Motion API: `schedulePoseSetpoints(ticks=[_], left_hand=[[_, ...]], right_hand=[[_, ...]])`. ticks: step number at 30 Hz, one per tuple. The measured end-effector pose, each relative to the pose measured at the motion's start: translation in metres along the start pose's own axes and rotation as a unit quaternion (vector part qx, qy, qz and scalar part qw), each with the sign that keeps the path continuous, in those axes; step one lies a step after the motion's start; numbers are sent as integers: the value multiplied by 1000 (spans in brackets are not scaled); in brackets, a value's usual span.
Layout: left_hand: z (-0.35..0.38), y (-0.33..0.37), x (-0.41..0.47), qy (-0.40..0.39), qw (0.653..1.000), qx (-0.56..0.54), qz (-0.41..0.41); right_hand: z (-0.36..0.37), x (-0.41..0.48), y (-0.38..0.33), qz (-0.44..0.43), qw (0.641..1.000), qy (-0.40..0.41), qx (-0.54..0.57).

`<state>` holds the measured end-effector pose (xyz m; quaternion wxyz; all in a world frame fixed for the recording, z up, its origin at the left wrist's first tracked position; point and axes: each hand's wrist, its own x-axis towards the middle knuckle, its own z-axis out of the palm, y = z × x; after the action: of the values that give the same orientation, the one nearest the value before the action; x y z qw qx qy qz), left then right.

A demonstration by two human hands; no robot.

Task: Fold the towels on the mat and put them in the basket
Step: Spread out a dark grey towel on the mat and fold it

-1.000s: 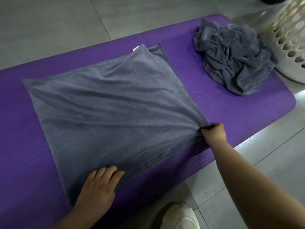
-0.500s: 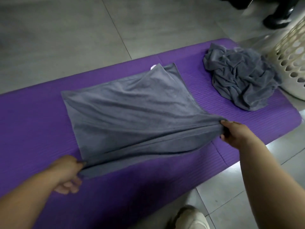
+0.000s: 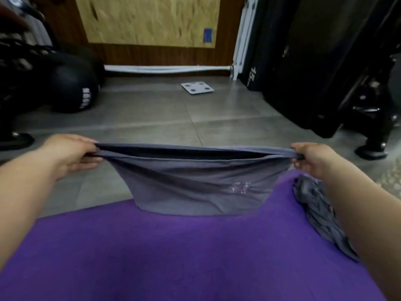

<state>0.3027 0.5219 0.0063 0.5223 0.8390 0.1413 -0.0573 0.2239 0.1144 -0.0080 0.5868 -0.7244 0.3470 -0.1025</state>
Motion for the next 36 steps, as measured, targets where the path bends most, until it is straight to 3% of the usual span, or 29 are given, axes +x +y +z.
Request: schedulePoseSetpoints(ticks=[2, 4, 7, 10, 13, 16, 19, 25, 29, 32, 36], left_hand=[[-25, 19, 4, 38, 992, 116, 16], [-50, 31, 9, 67, 981, 180, 25], [-92, 32, 13, 63, 988, 137, 33], [-127, 11, 14, 93, 996, -13, -8], [-142, -5, 8, 106, 983, -146, -23], [-149, -15, 2, 100, 973, -205, -17], [-153, -23, -3, 89, 972, -217, -23], [-192, -39, -1, 130, 974, -175, -60], [-185, -45, 10, 112, 981, -139, -83], [-171, -36, 21, 85, 978, -187, -46], [-171, -3, 29, 126, 947, -289, 64]], right_hand=[[21, -3, -28, -68, 986, 30, -151], [40, -5, -53, -128, 968, 51, -209], [62, -8, -78, -128, 977, 42, -168], [82, -16, -86, -131, 990, 15, -55], [100, -32, -89, -92, 994, -52, 34], [116, -41, -86, -68, 990, -93, 84], [127, -49, -81, -47, 991, -111, 52], [118, -69, -95, -103, 974, -84, 184], [139, -64, -89, -73, 982, -56, 165], [158, -50, -96, -49, 984, -55, 162], [167, -35, -139, -90, 978, -35, 187]])
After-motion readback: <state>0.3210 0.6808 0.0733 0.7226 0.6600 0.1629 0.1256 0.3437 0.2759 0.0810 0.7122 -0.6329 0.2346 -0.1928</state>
